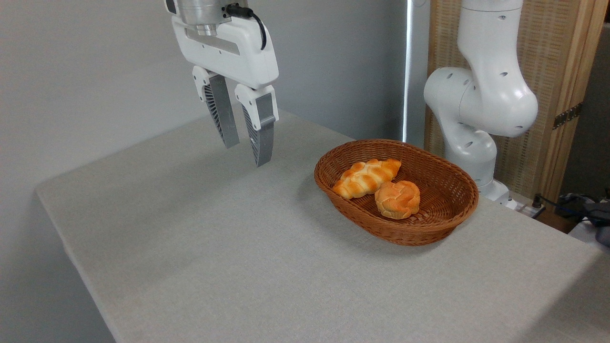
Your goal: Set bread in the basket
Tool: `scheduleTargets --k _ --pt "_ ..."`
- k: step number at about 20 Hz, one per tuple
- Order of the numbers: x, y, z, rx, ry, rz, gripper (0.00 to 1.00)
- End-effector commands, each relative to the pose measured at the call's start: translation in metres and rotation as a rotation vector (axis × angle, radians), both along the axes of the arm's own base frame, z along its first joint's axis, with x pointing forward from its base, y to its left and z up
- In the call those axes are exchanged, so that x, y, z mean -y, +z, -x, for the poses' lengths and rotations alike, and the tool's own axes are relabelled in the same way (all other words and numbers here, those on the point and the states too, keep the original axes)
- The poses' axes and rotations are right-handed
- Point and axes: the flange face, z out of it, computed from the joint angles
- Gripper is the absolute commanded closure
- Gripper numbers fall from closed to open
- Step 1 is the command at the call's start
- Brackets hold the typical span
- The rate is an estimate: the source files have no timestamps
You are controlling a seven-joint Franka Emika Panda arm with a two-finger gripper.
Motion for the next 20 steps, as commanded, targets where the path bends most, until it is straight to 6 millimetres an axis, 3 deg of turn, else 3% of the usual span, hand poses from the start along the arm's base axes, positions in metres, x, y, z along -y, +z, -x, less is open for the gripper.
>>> scheduleTargets --k 1,20 --pt "0.0003 0.0035 0.0006 -0.031 0.009 0.019 0.00" --pt "-0.0039 0.0063 0.0012 -0.039 0.013 0.050 0.00"
